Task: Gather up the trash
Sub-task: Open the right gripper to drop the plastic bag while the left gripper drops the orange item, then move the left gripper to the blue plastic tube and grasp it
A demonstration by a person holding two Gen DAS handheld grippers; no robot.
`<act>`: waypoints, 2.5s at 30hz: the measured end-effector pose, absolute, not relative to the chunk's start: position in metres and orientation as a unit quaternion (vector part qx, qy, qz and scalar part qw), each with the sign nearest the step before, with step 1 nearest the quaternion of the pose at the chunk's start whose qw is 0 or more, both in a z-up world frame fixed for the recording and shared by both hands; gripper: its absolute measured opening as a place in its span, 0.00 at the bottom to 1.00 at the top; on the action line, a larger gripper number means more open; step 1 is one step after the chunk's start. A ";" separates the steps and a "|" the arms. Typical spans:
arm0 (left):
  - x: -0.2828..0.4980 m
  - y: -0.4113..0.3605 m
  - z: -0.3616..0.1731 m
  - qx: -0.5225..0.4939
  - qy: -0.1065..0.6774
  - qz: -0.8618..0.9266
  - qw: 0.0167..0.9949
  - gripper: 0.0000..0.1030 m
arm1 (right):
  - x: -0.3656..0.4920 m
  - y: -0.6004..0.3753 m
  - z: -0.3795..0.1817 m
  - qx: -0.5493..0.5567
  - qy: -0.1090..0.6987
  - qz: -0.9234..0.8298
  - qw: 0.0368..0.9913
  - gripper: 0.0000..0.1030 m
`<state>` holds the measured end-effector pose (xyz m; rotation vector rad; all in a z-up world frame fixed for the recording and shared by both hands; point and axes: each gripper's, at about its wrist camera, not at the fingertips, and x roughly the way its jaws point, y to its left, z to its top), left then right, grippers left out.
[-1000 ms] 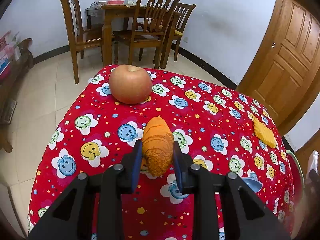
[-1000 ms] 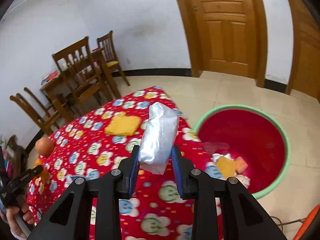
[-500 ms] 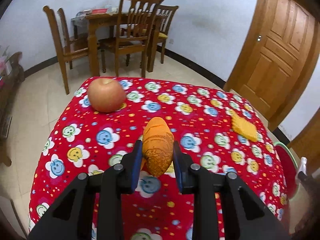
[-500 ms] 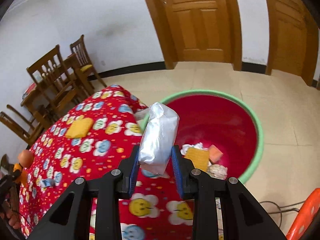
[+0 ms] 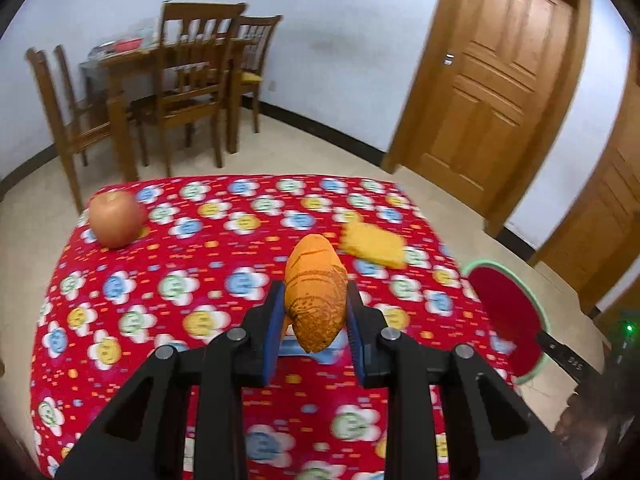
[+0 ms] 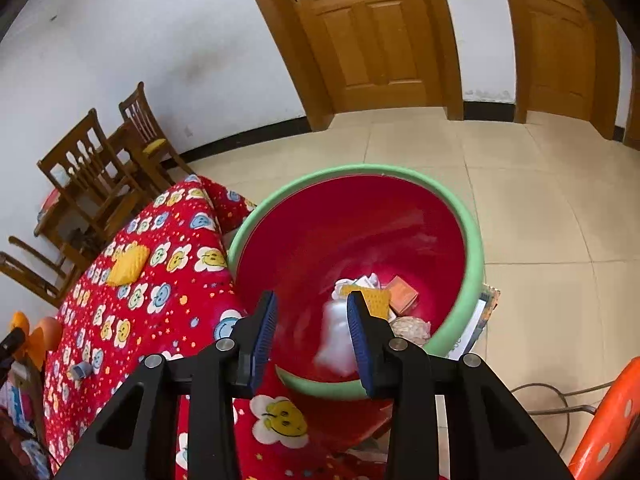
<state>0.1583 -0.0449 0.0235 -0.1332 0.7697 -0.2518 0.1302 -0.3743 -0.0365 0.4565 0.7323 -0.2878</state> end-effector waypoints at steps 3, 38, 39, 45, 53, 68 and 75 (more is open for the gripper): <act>0.155 -0.072 0.027 -0.049 0.375 -0.148 0.914 0.28 | 0.122 -0.377 -0.031 0.219 0.344 -0.140 0.902 0.40; 0.153 -0.293 -0.015 0.009 0.427 -0.343 0.836 0.43 | 0.050 -0.432 -0.025 0.274 0.279 -0.184 0.901 0.48; 0.153 -0.293 -0.016 0.008 0.428 -0.342 0.837 0.47 | 0.049 -0.432 -0.025 0.275 0.279 -0.184 0.901 0.48; 0.152 -0.291 -0.019 0.011 0.432 -0.331 0.839 0.54 | 0.048 -0.433 -0.026 0.281 0.278 -0.184 0.900 0.48; 0.150 -0.255 -0.021 -0.007 0.440 -0.291 0.849 0.57 | 0.046 -0.428 -0.021 0.281 0.274 -0.176 0.903 0.48; 0.152 -0.137 -0.021 -0.089 0.442 -0.164 0.877 0.58 | 0.055 -0.397 -0.012 0.269 0.279 -0.135 0.912 0.48; 0.153 -0.091 -0.039 -0.120 0.460 -0.108 0.873 0.59 | 0.059 -0.386 -0.010 0.264 0.283 -0.122 0.914 0.48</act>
